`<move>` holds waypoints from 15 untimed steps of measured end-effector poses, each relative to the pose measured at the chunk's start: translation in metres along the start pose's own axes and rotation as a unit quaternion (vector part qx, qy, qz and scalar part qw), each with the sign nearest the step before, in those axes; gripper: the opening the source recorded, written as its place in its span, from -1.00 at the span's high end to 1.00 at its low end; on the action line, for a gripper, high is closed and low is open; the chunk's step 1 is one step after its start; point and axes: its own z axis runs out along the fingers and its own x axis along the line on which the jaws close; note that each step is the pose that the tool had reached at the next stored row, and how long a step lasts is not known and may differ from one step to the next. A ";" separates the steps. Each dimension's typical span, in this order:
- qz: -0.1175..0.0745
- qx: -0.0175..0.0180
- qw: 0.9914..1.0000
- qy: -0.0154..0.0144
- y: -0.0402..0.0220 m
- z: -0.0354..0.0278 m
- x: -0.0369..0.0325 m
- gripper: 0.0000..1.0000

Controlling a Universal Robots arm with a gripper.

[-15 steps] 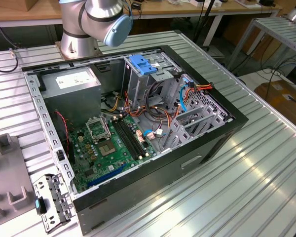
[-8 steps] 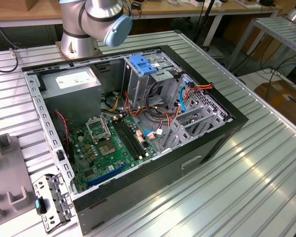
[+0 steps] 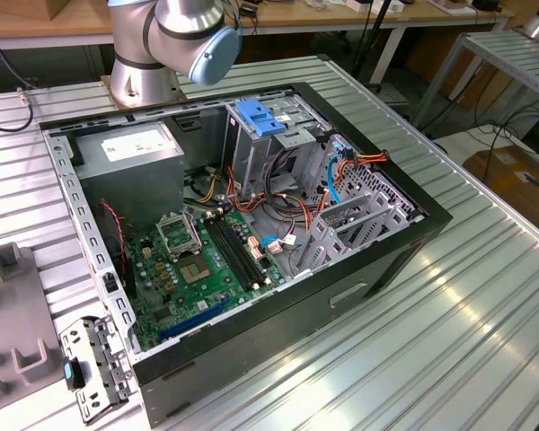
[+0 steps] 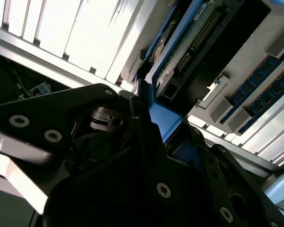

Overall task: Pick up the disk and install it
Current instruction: 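Pick up the disk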

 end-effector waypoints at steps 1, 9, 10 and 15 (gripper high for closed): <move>0.000 0.000 1.000 0.000 0.0000 0.0000 0.0000 0.26; -0.004 0.000 1.000 0.000 0.0000 0.0001 0.0000 0.26; -0.006 0.000 1.000 0.000 0.0000 0.0001 0.0000 0.26; -0.006 0.000 1.000 0.000 0.0000 0.0001 0.0000 0.26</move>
